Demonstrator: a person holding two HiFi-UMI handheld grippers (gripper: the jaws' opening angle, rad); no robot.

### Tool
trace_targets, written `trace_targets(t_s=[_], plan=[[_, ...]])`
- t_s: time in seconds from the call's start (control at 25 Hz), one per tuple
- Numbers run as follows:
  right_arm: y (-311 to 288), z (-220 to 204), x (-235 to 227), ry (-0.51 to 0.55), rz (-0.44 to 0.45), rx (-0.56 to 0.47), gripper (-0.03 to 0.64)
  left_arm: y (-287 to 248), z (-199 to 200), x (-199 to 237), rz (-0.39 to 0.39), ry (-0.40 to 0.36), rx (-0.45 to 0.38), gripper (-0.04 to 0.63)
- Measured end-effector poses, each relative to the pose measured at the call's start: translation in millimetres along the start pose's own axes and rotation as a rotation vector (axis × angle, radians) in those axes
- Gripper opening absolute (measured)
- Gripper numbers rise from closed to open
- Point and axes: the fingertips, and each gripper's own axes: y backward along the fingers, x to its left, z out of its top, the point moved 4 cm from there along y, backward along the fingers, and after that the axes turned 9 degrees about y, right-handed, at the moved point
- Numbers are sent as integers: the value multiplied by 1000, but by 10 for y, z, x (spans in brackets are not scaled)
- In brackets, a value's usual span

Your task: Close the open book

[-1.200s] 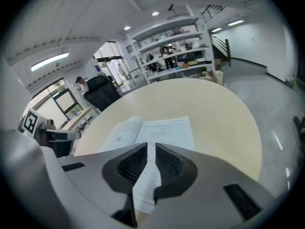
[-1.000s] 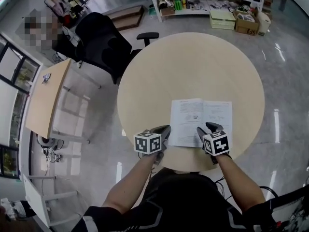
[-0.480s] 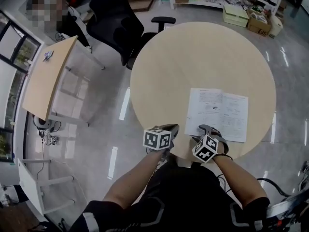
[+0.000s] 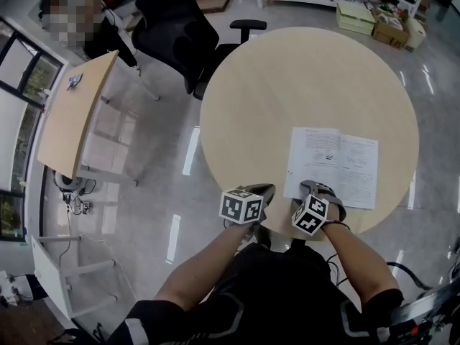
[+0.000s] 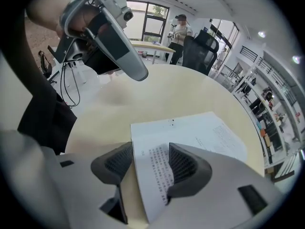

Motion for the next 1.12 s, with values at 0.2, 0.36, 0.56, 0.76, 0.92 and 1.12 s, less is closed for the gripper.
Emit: trace_targets(t_s=[0.2, 0.36, 0.56, 0.76, 0.92, 1.12], plan=[[-21, 35, 42, -8, 52, -19, 140, 0, 22, 8, -7, -2, 2, -14], [-30, 69, 46, 26, 25, -19, 47, -12, 49, -28, -19, -13, 1, -14], [37, 99, -28, 2, -26, -42, 5, -36, 66, -52, -28, -21, -2, -14], [161, 73, -112, -95, -74, -84, -2, -55, 86, -43, -38, -14, -4, -14], [253, 58, -155, -109, -107, -101, -2, -94, 112, -52, -38, -22, 7, -14], [438, 17, -169, -147, -172, -129, -2, -179, 150, -169, -63, -49, 18, -14]])
